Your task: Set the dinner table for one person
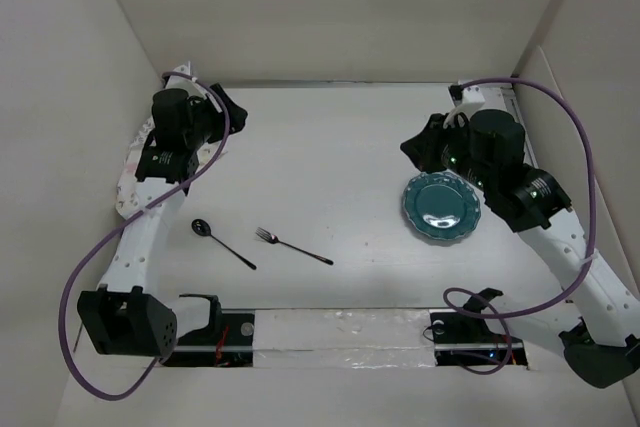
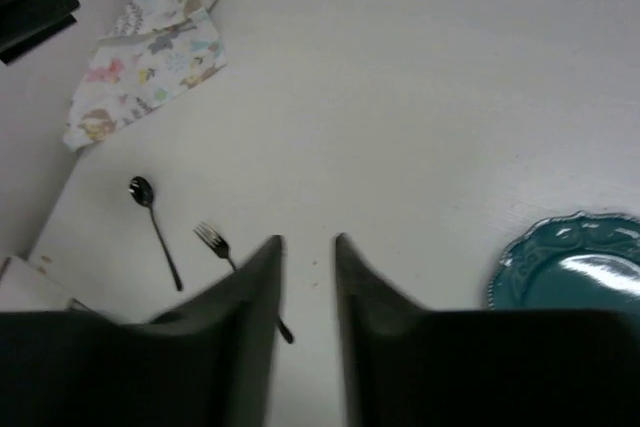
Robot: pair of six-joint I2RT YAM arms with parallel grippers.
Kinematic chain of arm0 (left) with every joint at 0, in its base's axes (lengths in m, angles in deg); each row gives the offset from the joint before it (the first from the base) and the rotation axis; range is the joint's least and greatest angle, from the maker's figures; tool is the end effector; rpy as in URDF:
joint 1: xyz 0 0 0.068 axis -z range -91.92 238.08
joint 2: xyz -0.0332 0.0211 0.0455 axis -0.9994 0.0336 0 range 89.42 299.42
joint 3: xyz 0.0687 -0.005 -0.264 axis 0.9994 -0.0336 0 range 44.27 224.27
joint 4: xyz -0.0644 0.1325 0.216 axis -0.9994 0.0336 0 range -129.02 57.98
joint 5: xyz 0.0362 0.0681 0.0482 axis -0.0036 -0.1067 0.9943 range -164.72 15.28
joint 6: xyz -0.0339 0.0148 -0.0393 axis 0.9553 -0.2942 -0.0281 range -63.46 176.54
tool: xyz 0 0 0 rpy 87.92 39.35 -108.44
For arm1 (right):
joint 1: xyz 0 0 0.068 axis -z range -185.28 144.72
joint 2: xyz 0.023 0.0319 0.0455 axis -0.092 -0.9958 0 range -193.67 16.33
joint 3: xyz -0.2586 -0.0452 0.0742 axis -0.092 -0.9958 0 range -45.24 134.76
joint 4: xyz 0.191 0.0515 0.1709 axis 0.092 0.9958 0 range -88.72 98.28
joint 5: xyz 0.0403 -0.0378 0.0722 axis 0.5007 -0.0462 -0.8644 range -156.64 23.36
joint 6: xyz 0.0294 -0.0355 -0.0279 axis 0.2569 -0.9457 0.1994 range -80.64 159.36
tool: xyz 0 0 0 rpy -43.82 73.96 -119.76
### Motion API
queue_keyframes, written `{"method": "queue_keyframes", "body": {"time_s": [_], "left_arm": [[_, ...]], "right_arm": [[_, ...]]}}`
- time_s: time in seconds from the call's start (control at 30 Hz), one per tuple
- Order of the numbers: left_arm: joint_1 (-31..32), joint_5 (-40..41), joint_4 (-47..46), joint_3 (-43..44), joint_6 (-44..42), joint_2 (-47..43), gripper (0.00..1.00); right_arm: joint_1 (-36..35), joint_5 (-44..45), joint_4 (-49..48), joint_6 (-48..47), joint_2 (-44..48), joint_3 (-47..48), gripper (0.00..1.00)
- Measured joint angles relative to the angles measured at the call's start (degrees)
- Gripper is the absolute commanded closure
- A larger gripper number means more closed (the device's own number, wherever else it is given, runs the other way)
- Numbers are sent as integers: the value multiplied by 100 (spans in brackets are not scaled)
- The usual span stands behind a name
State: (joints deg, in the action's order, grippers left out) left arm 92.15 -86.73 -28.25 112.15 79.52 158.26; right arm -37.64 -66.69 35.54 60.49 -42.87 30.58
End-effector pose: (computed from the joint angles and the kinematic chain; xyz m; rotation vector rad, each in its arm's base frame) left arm 0.2760 -0.0271 0.3934 -0.1432 1.7956 -0.5251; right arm 0.1746 0.1107 0.4345 -0.1895 1.9201 0.6358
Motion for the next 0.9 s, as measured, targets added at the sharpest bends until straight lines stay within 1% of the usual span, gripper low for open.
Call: {"method": "queue_keyframes", "body": {"time_s": [0.03,0.07,0.13,0.2,0.3,0.4,0.47,0.5,0.57,0.63,0.67,0.7,0.73,0.77,0.8,0.83,0.9], "left_arm": [[-2,24,2,7,-22,0,47],[-2,55,24,37,-39,2,51],[-2,146,39,177,-122,72,74],[-4,282,39,413,-199,240,100],[-2,656,136,905,-396,758,100],[33,1200,201,1290,-590,1425,100],[37,1576,262,1405,-710,1873,88],[37,1742,297,1458,-761,2107,77],[35,2028,376,1567,-826,2588,68],[7,2177,435,1687,-841,3067,66],[-17,2208,503,1779,-837,3296,66],[-48,2247,555,1878,-835,3532,62],[-92,2343,616,2031,-811,3862,57],[-103,2374,623,2070,-815,3956,57],[-127,2450,697,2190,-796,4159,51],[-142,2514,741,2302,-807,4356,50],[-177,2612,820,2529,-800,4699,50]], "right_arm": [[61,-24,-11,-7,4,-13,100],[107,-55,-31,11,15,-37,100],[208,-107,-33,24,39,-94,100],[291,-149,-42,24,57,-146,100],[400,-214,-31,24,52,-184,100],[450,-251,-37,24,52,-188,100],[466,-304,-44,24,72,-238,100],[479,-343,-39,24,83,-271,100],[516,-407,-44,24,85,-317,100],[540,-457,-33,24,85,-356,99],[540,-476,-26,24,81,-358,93],[540,-501,-33,24,81,-365,74],[540,-520,-35,37,83,-372,58],[542,-535,-48,50,94,-396,58],[542,-581,-79,17,109,-437,49],[542,-608,-85,37,116,-470,46],[542,-654,-92,31,111,-507,45]]}}
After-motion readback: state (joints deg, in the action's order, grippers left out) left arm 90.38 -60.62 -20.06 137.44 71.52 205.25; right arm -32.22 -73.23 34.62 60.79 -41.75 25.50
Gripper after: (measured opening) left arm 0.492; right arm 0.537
